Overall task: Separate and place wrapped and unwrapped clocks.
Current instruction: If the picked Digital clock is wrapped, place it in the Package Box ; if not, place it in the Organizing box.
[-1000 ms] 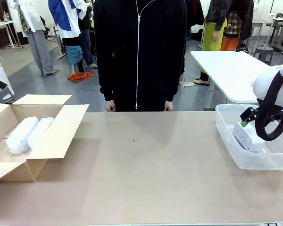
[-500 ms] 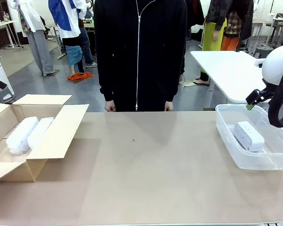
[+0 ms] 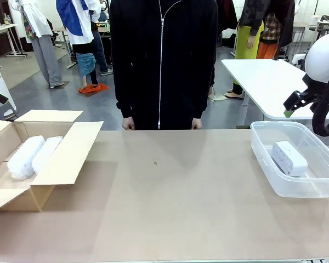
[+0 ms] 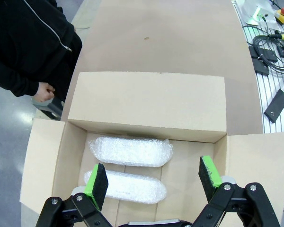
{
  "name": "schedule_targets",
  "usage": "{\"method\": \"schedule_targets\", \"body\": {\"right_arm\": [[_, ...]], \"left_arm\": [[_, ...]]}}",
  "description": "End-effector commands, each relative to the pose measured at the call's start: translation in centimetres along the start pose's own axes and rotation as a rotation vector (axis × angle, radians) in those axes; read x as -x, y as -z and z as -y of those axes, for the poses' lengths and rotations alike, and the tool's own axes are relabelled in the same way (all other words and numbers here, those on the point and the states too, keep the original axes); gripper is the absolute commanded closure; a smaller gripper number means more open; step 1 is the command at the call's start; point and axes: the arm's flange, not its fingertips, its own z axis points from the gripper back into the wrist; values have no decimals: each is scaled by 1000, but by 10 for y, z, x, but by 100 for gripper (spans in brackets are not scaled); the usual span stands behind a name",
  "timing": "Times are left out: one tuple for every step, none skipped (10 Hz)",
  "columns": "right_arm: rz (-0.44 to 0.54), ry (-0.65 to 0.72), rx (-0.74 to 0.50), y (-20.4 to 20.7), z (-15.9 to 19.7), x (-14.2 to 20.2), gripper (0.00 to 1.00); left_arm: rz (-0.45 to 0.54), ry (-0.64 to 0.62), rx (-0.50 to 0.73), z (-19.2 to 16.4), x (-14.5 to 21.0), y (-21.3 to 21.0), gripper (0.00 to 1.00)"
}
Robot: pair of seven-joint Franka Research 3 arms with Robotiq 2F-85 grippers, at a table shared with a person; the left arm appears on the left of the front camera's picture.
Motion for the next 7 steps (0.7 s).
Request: {"method": "schedule_targets", "body": {"right_arm": [[-13, 10, 39, -1, 1, -2, 0], [-8, 14, 48, -3, 2, -3, 0], [0, 0, 1, 0, 1, 0, 0], [0, 0, 1, 0, 1, 0, 0], [0, 0, 1, 0, 1, 0, 0], [0, 0, 1, 0, 1, 0, 0], [0, 0, 1, 0, 1, 0, 0]], "left_arm": [[14, 9, 0, 0, 0, 0, 0], [14, 9, 0, 0, 0, 0, 0], [14, 9, 0, 0, 0, 0, 0], [14, 9, 0, 0, 0, 0, 0], [14, 9, 0, 0, 0, 0, 0], [14, 9, 0, 0, 0, 0, 0], [14, 9, 0, 0, 0, 0, 0]]}}
